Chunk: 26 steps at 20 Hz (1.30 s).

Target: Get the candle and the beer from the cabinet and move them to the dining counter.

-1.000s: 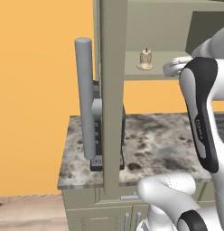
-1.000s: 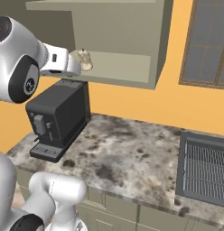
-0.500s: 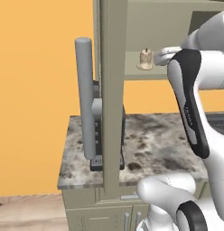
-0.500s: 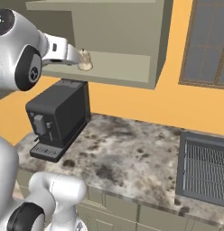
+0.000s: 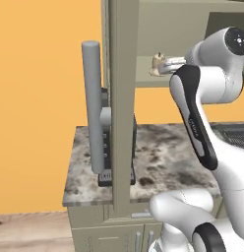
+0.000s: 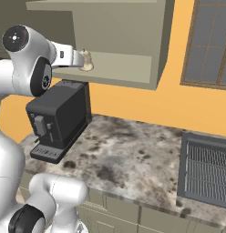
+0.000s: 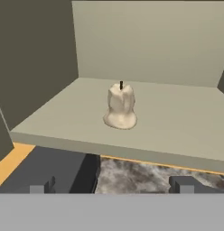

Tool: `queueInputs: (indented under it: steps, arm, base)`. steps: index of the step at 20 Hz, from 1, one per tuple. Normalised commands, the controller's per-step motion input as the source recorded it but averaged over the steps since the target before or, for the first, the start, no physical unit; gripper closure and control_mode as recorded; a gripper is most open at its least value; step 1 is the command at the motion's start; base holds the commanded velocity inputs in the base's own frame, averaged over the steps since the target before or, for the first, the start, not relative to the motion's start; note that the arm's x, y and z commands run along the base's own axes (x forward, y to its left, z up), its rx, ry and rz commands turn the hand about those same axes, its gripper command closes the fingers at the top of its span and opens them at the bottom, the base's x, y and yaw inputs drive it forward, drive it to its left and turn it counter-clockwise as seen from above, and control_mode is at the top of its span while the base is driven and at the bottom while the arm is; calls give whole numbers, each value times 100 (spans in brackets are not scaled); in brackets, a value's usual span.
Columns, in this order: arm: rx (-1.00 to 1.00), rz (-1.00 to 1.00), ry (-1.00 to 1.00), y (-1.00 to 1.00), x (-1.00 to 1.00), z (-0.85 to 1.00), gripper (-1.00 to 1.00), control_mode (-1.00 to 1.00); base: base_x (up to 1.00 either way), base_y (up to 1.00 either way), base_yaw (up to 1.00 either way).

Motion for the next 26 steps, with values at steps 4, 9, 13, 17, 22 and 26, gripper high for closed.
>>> queueInputs:
  steps: [4,9,13,17,22,26]
  arm:
    - [1,0,0,5,50,-1,-100,-100]
    - [1,0,0,0,53,0,-100,-100]
    - [0,0,0,-2,45,0,-100,-100]
    - [0,0,1,-5,37,0,-100,-100]
    - [0,0,2,-5,38,0,-100,-100]
    - [0,0,1,-3,36,0,-100,-100]
  base:
    - [0,0,0]
    - [0,0,0]
    - [0,0,0]
    - [0,0,0]
    - [0,0,0]
    - [0,0,0]
